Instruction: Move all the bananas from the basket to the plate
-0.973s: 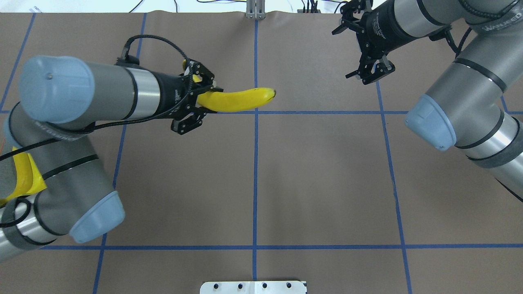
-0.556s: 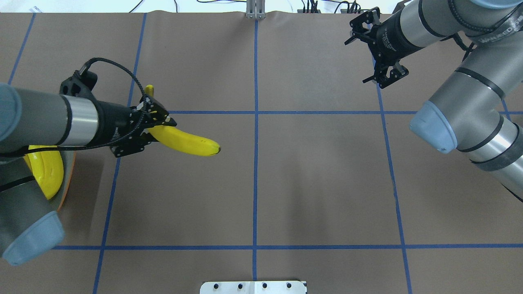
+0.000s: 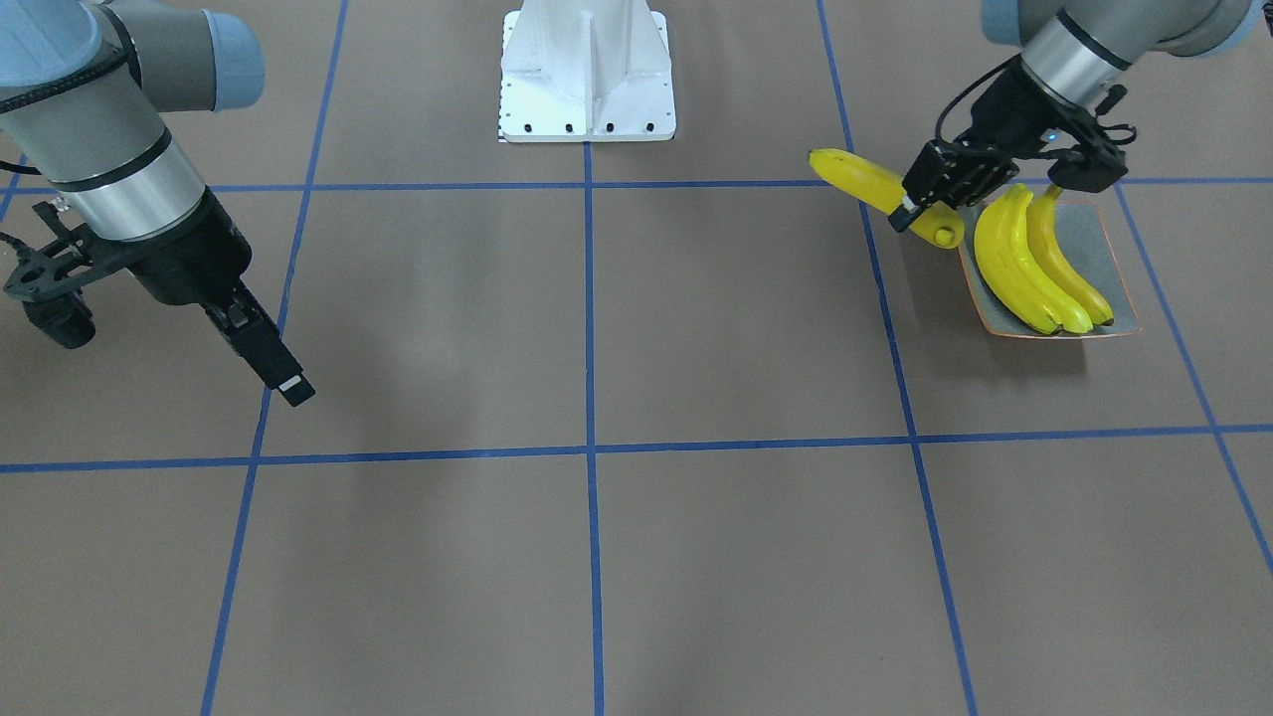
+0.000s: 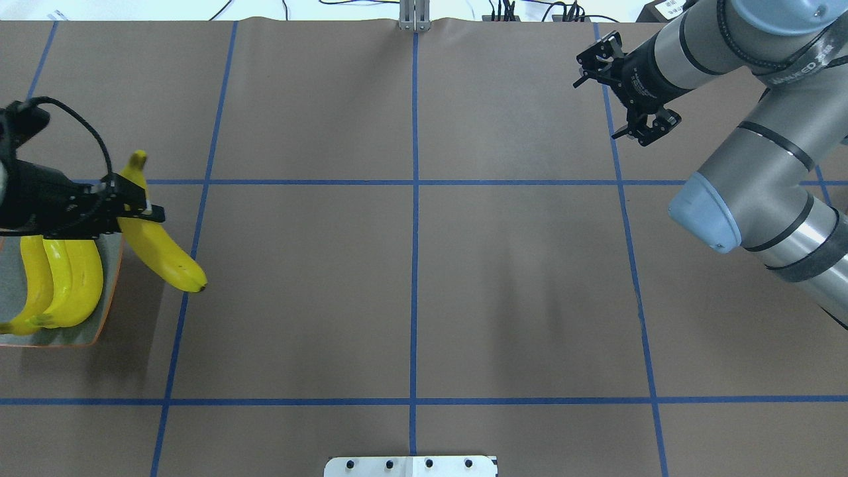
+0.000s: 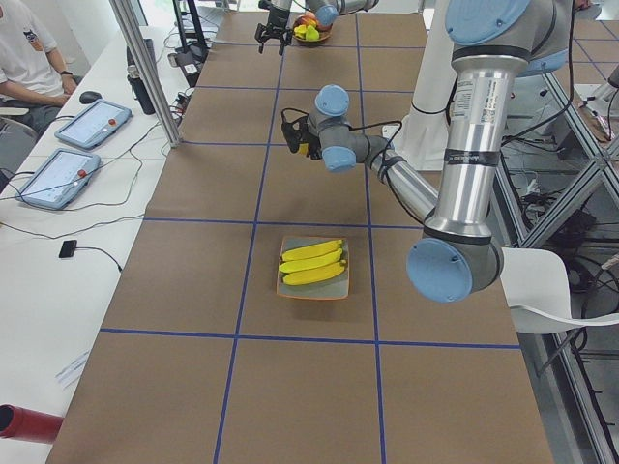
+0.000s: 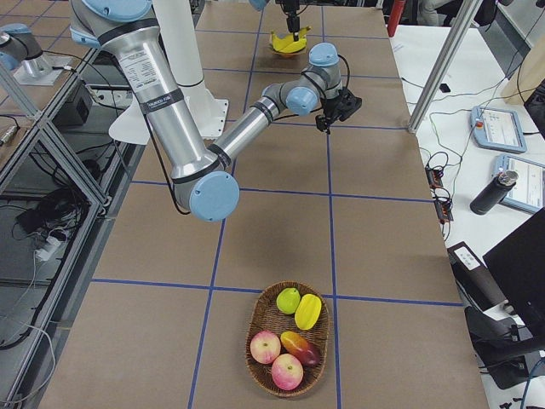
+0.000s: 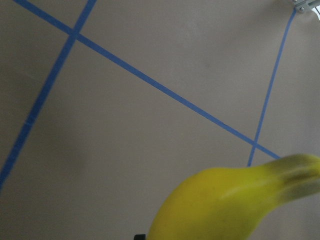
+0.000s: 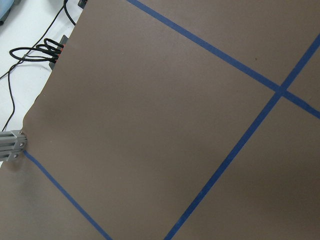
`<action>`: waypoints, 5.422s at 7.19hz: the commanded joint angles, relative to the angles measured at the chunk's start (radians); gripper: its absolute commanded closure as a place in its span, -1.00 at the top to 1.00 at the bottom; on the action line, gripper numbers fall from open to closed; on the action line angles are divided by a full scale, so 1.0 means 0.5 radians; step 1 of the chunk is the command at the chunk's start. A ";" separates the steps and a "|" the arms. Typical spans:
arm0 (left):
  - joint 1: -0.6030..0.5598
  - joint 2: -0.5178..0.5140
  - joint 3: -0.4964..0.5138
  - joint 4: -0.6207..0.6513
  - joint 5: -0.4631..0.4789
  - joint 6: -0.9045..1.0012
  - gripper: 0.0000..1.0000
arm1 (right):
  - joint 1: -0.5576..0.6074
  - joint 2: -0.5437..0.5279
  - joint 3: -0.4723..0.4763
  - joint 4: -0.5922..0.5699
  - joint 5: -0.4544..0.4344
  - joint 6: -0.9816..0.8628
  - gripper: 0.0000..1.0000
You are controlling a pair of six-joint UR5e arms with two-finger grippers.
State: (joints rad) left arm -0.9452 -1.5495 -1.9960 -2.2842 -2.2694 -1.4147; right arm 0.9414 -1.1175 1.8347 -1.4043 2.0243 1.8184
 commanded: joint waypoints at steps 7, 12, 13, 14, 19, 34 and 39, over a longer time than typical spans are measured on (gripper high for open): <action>-0.886 0.010 1.246 -0.153 -1.204 1.608 -1.00 | -0.011 -0.038 -0.080 0.001 -0.066 -0.277 1.00; -0.923 0.019 1.366 -0.172 -1.281 1.863 -1.00 | -0.024 -0.035 -0.080 0.001 -0.066 -0.271 1.00; -0.896 0.034 1.369 -0.172 -1.284 1.948 -1.00 | -0.024 -0.032 -0.080 0.001 -0.066 -0.274 1.00; -0.816 0.034 1.369 -0.175 -1.281 1.955 -1.00 | -0.024 -0.032 -0.077 0.001 -0.066 -0.271 1.00; -0.619 0.065 1.369 -0.285 -1.155 1.958 -1.00 | -0.024 -0.020 -0.077 0.001 -0.066 -0.259 1.00; -0.646 0.074 1.142 -0.371 -1.088 1.924 0.98 | -0.021 -0.029 -0.031 0.001 -0.066 -0.240 1.00; -1.103 0.043 1.130 -0.371 -0.904 1.924 0.98 | 0.141 -0.225 -0.040 0.001 -0.057 -0.588 1.00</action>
State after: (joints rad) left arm -1.4116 -1.5203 -1.4297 -2.4719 -2.7342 -0.4525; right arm 0.9751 -1.1830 1.8148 -1.4036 1.9949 1.6249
